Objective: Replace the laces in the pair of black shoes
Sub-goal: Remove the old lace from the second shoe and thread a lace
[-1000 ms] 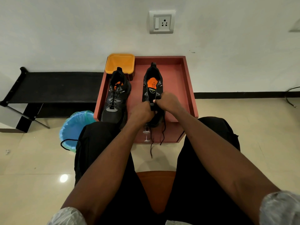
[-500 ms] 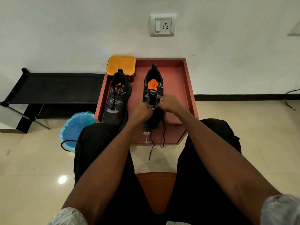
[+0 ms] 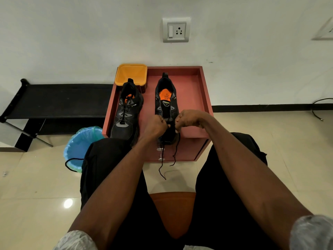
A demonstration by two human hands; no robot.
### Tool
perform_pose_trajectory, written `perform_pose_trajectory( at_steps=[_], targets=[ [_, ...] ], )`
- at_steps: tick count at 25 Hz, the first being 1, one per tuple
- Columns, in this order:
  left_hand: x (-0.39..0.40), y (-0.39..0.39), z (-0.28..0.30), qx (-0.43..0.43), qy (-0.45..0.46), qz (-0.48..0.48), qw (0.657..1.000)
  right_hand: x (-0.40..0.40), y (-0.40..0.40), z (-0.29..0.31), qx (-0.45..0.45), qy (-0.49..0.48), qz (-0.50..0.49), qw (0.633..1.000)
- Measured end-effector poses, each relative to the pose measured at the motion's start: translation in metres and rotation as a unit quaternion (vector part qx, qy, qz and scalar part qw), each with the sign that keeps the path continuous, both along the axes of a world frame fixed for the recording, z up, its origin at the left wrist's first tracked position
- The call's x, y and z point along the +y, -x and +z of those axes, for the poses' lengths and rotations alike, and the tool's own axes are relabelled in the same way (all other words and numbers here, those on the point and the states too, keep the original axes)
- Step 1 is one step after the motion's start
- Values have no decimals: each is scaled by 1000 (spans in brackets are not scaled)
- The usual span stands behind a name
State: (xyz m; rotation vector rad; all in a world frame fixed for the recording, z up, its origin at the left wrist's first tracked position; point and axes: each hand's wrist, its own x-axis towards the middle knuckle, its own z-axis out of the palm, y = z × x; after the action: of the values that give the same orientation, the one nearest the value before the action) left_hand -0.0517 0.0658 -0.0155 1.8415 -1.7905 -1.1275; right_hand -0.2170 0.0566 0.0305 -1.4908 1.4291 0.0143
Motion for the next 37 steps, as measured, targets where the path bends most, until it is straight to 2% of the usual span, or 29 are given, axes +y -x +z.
perform_pose_trajectory(
  at_steps=[4,6,8,11,13,14,16,18,20,21,23,24,26,27,28,30,31,33,35,37],
  targets=[
    [-1,0,5,17,-10,1,1000,-4,-4,-2,40,9,-5,999],
    [-1,0,13,55,-26,36,998,-6,-7,-6,114,49,13,992],
    [-2,-1,21,122,-79,74,987,-6,-10,-11,190,75,26,979],
    [-1,-10,33,160,-178,91,967,-5,-14,-16,234,172,-78,954],
    [-2,-22,37,130,-178,80,972,-6,-16,-12,133,272,-155,940],
    [-2,-28,41,116,-171,69,976,-6,-19,-7,59,282,-156,945],
    [-1,-41,49,108,-155,45,981,1,-29,4,-54,240,-62,967],
    [-1,-50,56,109,-148,19,983,10,-40,5,-59,194,50,978],
    [-2,-58,60,97,-154,4,983,11,-45,1,-34,214,68,974],
    [-3,-61,61,99,-157,3,983,11,-44,1,-36,234,32,971],
    [-7,-69,63,125,-150,17,981,6,-36,3,-83,229,-131,961],
    [-8,-72,64,142,-141,31,979,4,-30,4,-116,205,-242,941],
    [-12,-75,65,149,-115,76,979,-2,-16,2,-162,130,-444,872],
    [-13,-75,64,135,-101,95,981,-4,-10,0,-158,104,-502,844],
    [-14,-73,62,114,-92,104,984,-4,-7,-1,-134,103,-515,840],
    [-14,-64,58,80,-92,88,989,-2,-11,2,-62,173,-428,885],
    [-13,-58,57,74,-95,71,990,1,-17,7,-70,207,-349,911],
    [-10,-46,57,89,-96,38,991,6,-29,12,-157,158,-194,955],
    [-8,-40,58,125,-100,17,987,10,-34,12,-175,109,-83,975],
    [-10,-40,58,152,-113,10,982,7,-26,9,-136,131,-84,978]
  ],
)
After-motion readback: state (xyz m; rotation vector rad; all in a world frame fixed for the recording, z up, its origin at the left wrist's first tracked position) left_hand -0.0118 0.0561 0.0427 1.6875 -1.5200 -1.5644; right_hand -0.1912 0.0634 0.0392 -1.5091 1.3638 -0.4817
